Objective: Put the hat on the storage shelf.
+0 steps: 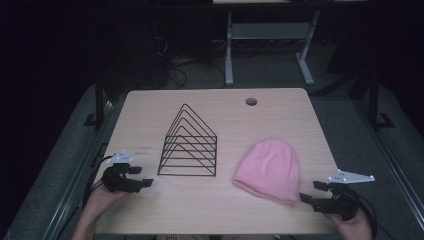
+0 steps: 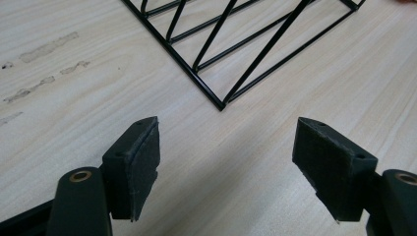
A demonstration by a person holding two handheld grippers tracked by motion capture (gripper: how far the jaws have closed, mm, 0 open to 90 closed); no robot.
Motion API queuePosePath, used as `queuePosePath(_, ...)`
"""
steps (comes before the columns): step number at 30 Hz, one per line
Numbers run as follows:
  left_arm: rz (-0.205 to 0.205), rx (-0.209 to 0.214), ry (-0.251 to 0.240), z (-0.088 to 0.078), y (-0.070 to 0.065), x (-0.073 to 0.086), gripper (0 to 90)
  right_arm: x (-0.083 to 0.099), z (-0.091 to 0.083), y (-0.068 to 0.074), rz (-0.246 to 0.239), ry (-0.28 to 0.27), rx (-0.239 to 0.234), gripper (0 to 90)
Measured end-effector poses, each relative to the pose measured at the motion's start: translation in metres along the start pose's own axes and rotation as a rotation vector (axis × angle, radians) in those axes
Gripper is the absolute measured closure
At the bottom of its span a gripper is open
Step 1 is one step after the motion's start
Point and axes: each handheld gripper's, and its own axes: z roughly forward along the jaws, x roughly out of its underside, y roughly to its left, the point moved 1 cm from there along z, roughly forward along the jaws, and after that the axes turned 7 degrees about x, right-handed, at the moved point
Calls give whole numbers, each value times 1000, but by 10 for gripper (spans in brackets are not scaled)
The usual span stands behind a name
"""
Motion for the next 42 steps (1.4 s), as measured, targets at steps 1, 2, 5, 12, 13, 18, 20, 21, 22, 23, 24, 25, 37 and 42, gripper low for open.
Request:
queuePosePath(1,-2,-1,1,1,0,0,263,0,0,0,2,2,-2,234)
queuePosePath(2,-6,-1,3,1,0,0,263,0,0,1,3,4,-3,234)
queuePosePath(5,-5,0,6,2,0,1,263,-1,0,1,6,1,-4,234)
queuePosePath(12,-5,-3,-3,-2,-1,2,263,-11,0,3,13,27,-28,204)
queuePosePath(13,-2,-2,-8,-3,-2,2,263,-11,0,3,13,27,-28,204)
queuePosePath(18,4,3,2,-1,-3,2,263,-28,1,5,-10,42,-32,199)
queuePosePath(20,1,2,1,-1,-2,2,263,-34,1,5,-7,48,-37,199)
queuePosePath(21,1,2,1,-1,-2,2,263,-37,1,5,-14,50,-37,199)
queuePosePath(22,-4,3,-5,-1,-1,2,263,-40,2,5,-19,52,-38,199)
queuePosePath(23,-1,3,-4,-1,-1,1,263,-43,2,6,-15,57,-38,197)
queuePosePath(24,-1,3,-4,-1,-1,1,263,-43,2,6,-15,57,-38,197)
queuePosePath(25,-1,2,-2,-1,-1,1,263,-46,3,6,-23,56,-41,197)
queuePosePath(37,5,2,-8,-3,-1,1,263,-86,11,5,-66,75,-53,183)
queuePosePath(42,-6,2,-17,-2,-1,1,263,-98,19,0,-61,107,-52,185)
